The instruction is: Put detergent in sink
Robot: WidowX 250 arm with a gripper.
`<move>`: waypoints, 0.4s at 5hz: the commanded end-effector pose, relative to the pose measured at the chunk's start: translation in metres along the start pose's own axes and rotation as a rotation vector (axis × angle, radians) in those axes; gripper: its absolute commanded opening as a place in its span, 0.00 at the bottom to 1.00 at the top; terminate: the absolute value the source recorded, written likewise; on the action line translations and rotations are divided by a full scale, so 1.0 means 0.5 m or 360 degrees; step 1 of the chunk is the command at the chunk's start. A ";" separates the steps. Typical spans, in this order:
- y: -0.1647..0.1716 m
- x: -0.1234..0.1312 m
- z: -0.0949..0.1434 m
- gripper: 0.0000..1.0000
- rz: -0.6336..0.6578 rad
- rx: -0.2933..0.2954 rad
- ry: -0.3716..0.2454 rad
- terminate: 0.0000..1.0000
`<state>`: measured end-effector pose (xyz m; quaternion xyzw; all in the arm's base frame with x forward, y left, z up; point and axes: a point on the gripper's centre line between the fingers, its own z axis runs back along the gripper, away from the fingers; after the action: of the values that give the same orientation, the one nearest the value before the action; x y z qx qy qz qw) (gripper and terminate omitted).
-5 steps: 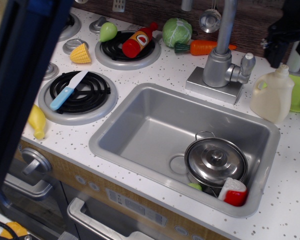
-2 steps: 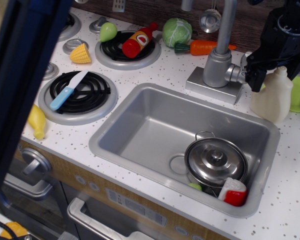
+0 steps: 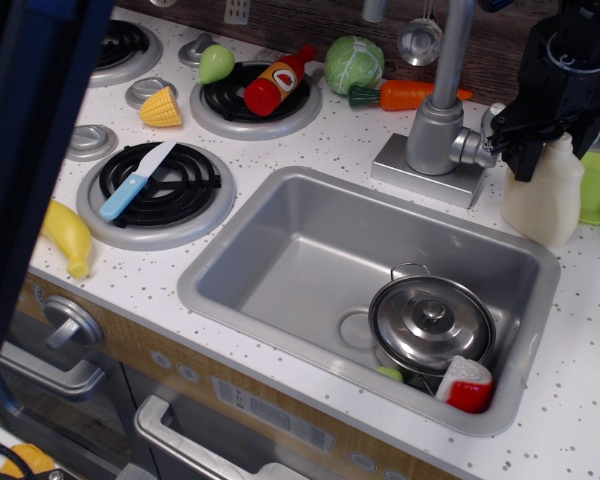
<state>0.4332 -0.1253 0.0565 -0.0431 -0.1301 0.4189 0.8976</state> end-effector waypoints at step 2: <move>0.063 0.028 0.143 0.00 -0.0065 0.0211 -0.0007 0.00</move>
<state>0.3829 -0.0860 0.1004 0.0510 -0.0779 0.4082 0.9081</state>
